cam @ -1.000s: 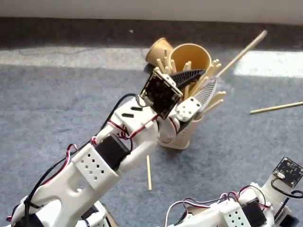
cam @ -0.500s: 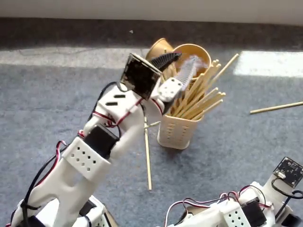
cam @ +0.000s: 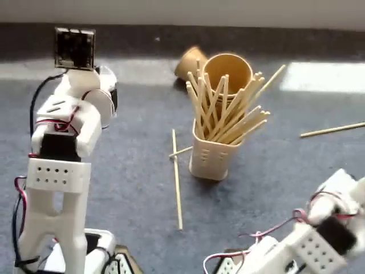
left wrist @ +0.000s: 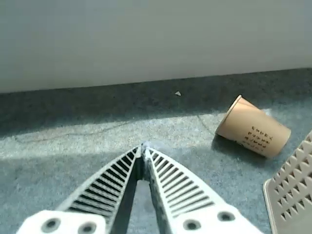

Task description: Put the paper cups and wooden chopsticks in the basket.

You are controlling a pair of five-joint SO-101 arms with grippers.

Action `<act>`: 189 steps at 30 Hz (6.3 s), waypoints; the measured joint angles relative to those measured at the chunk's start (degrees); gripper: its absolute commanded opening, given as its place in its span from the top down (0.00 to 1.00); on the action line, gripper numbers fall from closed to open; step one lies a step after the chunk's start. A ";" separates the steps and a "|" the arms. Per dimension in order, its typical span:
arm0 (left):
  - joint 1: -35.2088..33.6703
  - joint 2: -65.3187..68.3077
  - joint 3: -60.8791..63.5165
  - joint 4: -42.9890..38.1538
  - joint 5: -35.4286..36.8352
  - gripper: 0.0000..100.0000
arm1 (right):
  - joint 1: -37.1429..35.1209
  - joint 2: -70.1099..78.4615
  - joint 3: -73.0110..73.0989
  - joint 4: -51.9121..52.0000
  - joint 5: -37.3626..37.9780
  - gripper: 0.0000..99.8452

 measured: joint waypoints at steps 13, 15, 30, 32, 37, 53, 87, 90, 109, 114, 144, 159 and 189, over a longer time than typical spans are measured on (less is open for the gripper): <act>-6.33 0.09 18.64 -10.73 12.31 0.99 | -7.03 72.26 -51.96 1.05 -17.14 0.62; -6.33 0.09 21.98 -13.80 12.92 0.99 | -8.53 81.05 -61.45 3.60 -21.27 0.62; -4.84 0.09 29.54 -23.38 12.92 0.99 | -16.35 128.35 -121.85 15.65 -26.37 0.67; -4.84 0.09 29.54 -23.38 12.92 0.99 | -16.35 132.31 -124.13 15.74 -25.32 0.73; -4.84 0.09 29.54 -23.38 12.92 0.99 | -13.98 135.47 -127.65 16.00 -22.33 0.95; -4.84 0.09 29.54 -23.38 12.92 0.99 | -12.31 135.65 -143.38 25.05 -8.09 1.00; -2.81 0.09 30.86 -23.91 13.01 0.99 | -13.71 110.86 -105.76 18.11 -7.82 0.97; -0.88 0.09 31.56 -23.91 13.01 0.99 | -13.63 113.32 -106.46 17.76 -7.56 0.88; -0.53 0.09 31.65 -23.91 13.01 0.99 | -13.71 119.65 -106.73 14.51 -7.56 0.84; -0.53 0.09 31.65 -23.91 13.01 0.99 | -13.71 119.74 -111.21 17.23 -10.37 0.84; -0.53 0.09 31.65 -23.91 13.01 0.99 | -16.00 128.88 -116.31 15.56 -8.09 0.99; -0.53 0.09 31.65 -23.91 13.01 0.99 | -17.41 122.64 -138.64 29.89 -9.41 1.00; -0.26 0.09 31.65 -23.91 13.01 0.99 | -31.56 -0.18 -56.53 17.85 -6.86 1.00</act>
